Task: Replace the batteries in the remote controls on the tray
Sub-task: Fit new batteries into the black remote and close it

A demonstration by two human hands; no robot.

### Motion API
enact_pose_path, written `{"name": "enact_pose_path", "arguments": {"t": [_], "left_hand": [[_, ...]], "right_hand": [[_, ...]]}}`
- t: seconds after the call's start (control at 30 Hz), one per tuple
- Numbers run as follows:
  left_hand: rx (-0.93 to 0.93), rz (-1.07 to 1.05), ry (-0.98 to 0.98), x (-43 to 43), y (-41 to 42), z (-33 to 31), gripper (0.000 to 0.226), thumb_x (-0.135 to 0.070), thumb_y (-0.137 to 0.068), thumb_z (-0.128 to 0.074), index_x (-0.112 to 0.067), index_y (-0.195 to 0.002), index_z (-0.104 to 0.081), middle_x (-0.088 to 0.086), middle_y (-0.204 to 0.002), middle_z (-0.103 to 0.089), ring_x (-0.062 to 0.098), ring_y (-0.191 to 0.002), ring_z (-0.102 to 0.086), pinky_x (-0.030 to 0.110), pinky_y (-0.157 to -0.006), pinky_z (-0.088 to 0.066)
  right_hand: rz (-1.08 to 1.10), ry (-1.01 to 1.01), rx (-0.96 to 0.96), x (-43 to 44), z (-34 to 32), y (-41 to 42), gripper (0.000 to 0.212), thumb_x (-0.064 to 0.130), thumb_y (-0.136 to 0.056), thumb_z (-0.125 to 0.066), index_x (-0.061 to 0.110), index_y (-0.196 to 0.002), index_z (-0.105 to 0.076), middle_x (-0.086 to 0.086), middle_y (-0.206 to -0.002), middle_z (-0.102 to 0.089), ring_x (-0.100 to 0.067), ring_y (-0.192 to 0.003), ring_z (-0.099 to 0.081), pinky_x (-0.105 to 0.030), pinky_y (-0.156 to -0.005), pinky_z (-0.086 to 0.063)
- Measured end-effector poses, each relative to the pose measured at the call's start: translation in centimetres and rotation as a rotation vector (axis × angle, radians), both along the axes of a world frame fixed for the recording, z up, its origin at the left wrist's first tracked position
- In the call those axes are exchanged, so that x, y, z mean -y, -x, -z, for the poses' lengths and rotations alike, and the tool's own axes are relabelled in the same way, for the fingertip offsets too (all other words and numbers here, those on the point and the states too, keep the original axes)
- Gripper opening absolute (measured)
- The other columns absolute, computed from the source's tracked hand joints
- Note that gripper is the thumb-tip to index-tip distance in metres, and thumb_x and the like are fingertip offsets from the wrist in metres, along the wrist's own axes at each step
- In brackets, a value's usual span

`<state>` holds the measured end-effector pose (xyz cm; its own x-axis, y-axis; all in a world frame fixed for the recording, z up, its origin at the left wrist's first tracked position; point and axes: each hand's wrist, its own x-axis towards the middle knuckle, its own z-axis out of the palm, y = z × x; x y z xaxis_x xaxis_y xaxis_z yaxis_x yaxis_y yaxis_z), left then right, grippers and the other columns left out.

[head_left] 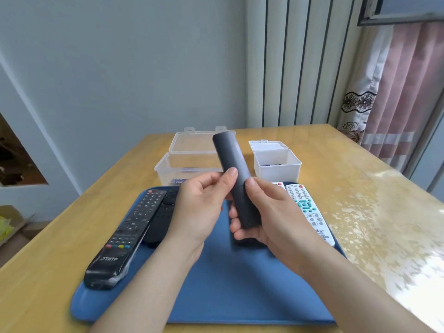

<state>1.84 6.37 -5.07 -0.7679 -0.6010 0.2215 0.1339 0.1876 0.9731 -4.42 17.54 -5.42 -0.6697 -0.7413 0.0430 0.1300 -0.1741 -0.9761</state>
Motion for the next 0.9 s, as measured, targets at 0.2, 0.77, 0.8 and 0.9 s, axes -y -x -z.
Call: {"name": "enact_pose_path", "arguments": {"t": [0.2, 0.77, 0.8, 0.9], "left_hand": [[-0.096, 0.007, -0.087, -0.7, -0.3, -0.5, 0.045, -0.026, -0.094, -0.06, 0.014, -0.075, -0.054, 0.01, -0.048, -0.039, 0.021, -0.032, -0.04, 0.022, -0.039, -0.038], [-0.099, -0.016, 1.057, -0.3, -0.4, 0.5, 0.06, -0.046, -0.072, -0.069, -0.022, -0.126, -0.061, -0.008, -0.123, -0.056, 0.016, -0.114, -0.049, 0.02, -0.097, -0.039], [-0.098, -0.003, 1.134, -0.4, -0.2, 0.6, 0.06, -0.043, -0.074, -0.069, -0.017, -0.127, -0.061, -0.004, -0.126, -0.058, 0.018, -0.116, -0.05, 0.027, -0.099, -0.041], [-0.143, -0.067, 1.299, -0.3, 0.1, 1.2, 0.046, -0.039, -0.083, -0.061, -0.009, -0.118, -0.068, 0.003, -0.123, -0.066, 0.021, -0.112, -0.057, 0.04, -0.091, -0.05]], "right_hand": [[-0.053, 0.056, -0.024, 0.1, 0.1, -0.1, 0.031, 0.019, -0.106, -0.037, -0.002, -0.107, -0.06, -0.012, -0.076, -0.063, -0.021, -0.057, -0.056, -0.028, -0.053, -0.049], [0.109, 0.229, 0.263, -0.5, -1.1, 0.5, 0.022, 0.008, -0.101, -0.045, 0.005, -0.11, -0.064, -0.011, -0.085, -0.067, -0.025, -0.074, -0.063, -0.034, -0.066, -0.052], [0.128, 0.223, 0.277, -0.6, -1.1, 0.6, 0.02, 0.008, -0.1, -0.045, 0.003, -0.107, -0.063, -0.011, -0.084, -0.066, -0.026, -0.077, -0.061, -0.034, -0.063, -0.051], [0.157, 0.208, 0.367, -0.7, -1.1, 0.7, 0.029, 0.022, -0.102, -0.047, 0.0, -0.111, -0.064, -0.012, -0.096, -0.072, -0.024, -0.086, -0.07, -0.029, -0.059, -0.055]]}}
